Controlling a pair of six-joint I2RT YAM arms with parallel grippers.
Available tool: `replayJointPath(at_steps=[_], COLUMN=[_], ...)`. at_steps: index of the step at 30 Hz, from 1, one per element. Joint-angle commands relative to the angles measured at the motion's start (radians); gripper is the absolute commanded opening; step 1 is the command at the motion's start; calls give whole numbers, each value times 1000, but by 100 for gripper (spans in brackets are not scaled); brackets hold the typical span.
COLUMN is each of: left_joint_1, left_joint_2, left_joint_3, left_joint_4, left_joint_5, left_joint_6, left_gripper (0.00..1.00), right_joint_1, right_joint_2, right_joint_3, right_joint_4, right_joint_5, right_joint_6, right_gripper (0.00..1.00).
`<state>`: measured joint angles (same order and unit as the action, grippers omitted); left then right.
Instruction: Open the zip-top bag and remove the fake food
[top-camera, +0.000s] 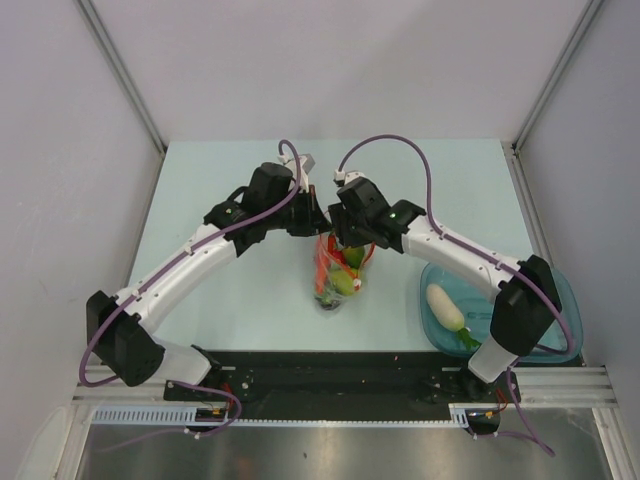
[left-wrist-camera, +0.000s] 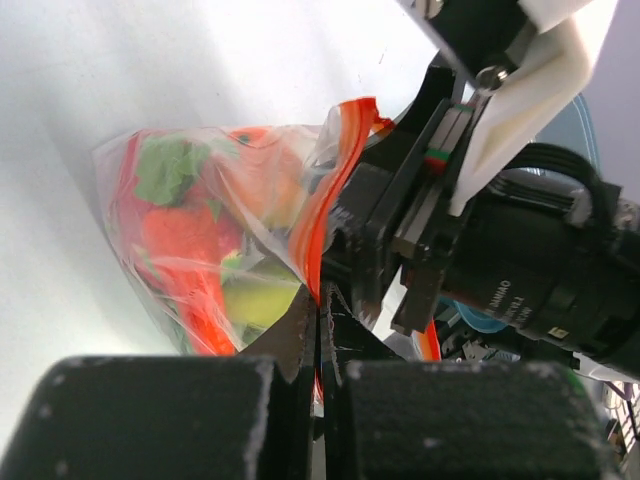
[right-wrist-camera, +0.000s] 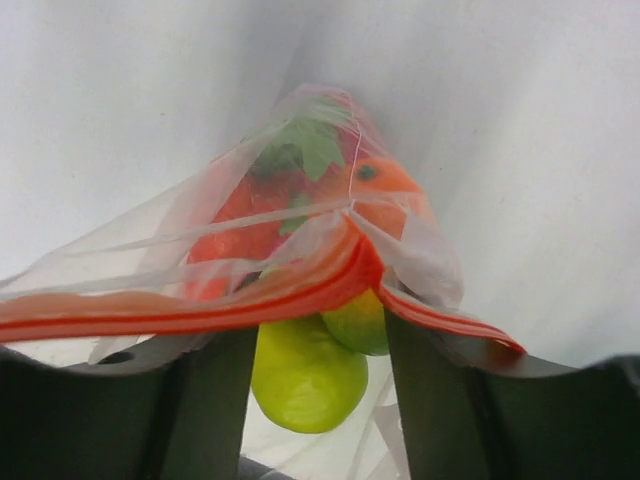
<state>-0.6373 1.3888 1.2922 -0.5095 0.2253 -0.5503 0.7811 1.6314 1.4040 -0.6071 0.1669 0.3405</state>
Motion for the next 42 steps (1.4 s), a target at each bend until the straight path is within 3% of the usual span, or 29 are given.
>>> replayJointPath(at_steps=[1,7,17,26,29,30,35,42], left_joint_1=[-5,-5,-5,-5,-7,-5,-5,-5], left_joint_2=[-1,32,87,115,121,121,130,138], left_joint_3=[4,-4,15,32,35,36,51,52], left_joint_4=[49,60,71,62,60,60,52,58], left_joint_5=[32,40,46,49,48,48,42,36], left_joint_6=[-5,6,20,32,32,32,35,26], left_gripper=[0,0,0,0,0,0,0,0], right_joint_1=[-3,-6,-42,-59,-57,-57,-46,-42], right_joint_2=[24,48,145,177,170,166,81,-106], right_joint_3=[-29,-53,-66,-111,-115,-112,-109,-123], right_joint_4=[78,135,178,207,214,210,175,119], right_joint_5=[49,56,75,53,45,43,45,42], right_joint_6=[-43,-61,-64,-61,-66,-69,-74,-51], right_gripper=[62,77,81,64,45,34,15,8])
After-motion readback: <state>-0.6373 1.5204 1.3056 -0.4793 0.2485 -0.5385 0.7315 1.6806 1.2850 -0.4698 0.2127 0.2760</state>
